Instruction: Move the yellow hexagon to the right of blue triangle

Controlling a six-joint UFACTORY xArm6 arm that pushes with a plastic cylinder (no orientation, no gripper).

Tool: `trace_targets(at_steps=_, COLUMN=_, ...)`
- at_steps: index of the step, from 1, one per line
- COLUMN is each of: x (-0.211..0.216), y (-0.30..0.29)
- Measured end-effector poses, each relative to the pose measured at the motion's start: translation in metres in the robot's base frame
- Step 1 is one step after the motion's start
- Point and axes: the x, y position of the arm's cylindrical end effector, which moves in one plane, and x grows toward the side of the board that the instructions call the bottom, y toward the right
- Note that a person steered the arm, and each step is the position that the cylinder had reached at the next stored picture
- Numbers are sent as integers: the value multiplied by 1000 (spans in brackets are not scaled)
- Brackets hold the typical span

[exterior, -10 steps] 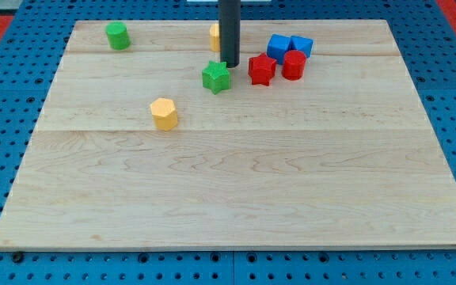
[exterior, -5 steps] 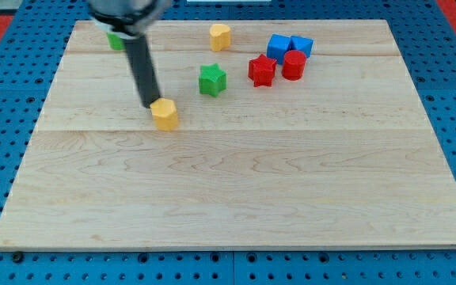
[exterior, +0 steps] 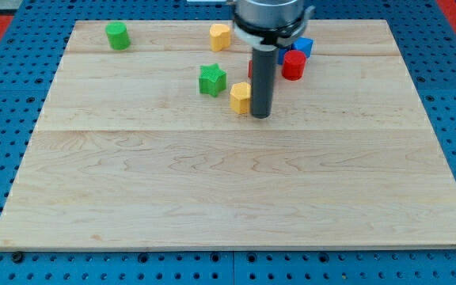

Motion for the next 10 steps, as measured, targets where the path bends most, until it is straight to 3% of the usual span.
trace_targets(at_steps=1, x=40, y=-11)
trace_targets(at_steps=2, x=48, y=-75)
trace_targets(at_steps=3, x=16, y=-121)
trace_targets(at_steps=4, x=-22, y=-66)
trace_targets(at_steps=5, x=-25, y=32)
trace_targets(at_steps=6, x=-31, y=74)
trace_targets(at_steps=7, x=41, y=71)
trace_targets(at_steps=8, x=22, y=104)
trace_targets(at_steps=10, x=-45, y=115)
